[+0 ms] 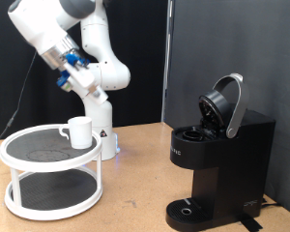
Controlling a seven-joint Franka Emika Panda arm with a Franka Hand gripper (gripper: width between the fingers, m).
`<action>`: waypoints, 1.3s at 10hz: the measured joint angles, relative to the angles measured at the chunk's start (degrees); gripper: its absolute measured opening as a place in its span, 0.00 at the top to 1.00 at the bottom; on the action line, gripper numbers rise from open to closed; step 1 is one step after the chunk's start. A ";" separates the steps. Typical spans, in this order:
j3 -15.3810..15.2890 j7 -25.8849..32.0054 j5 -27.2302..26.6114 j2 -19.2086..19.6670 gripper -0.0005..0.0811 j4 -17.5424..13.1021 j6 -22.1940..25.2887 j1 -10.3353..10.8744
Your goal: Make a cup of coffee with the keurig machine
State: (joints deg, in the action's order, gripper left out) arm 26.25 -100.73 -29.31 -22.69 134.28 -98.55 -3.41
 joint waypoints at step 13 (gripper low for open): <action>-9.00 -7.01 -13.30 2.54 0.54 -3.14 -6.14 4.99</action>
State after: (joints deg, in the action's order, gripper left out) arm 17.25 -107.74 -42.61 -20.15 131.14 -104.70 1.57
